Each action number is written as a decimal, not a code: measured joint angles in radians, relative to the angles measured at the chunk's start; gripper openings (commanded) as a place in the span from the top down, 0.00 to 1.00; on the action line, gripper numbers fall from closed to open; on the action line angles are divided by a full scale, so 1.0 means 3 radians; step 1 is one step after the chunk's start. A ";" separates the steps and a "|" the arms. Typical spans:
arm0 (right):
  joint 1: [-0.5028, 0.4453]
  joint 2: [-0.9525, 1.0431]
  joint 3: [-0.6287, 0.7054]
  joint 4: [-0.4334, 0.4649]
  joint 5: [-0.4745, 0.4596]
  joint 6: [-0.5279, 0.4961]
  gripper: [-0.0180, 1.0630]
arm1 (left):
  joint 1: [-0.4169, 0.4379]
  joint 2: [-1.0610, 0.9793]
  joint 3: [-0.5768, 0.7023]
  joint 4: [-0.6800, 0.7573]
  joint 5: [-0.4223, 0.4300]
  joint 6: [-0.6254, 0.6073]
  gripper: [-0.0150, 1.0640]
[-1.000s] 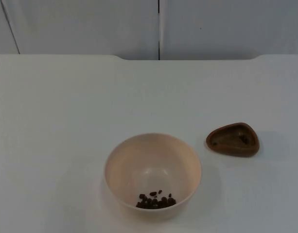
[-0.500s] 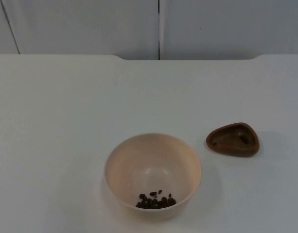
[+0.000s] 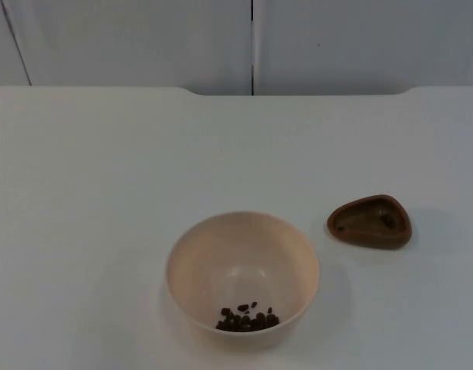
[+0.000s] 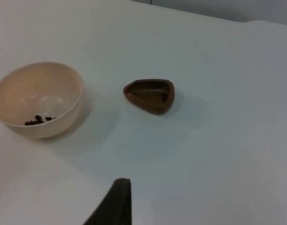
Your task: Pick up the bowl with the left hand and pour the coffee beans from the cup into the bowl with the right hand.
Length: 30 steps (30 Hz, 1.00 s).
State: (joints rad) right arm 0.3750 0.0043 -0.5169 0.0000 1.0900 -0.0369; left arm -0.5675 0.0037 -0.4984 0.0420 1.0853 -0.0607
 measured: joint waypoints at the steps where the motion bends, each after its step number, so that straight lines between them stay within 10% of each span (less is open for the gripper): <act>1: 0.0000 0.0000 0.0000 0.0000 0.0000 0.0000 0.01 | 0.0000 0.0000 0.0000 0.0000 0.0000 0.0000 0.01; 30: -0.1161 0.0000 0.0000 0.0000 -0.0013 0.0013 0.01 | 0.0000 0.0000 0.0000 0.0000 0.0000 0.0000 0.01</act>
State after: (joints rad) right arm 0.0267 0.0043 -0.5169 0.0000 1.0860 -0.0331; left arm -0.5675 0.0037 -0.4984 0.0420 1.0853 -0.0607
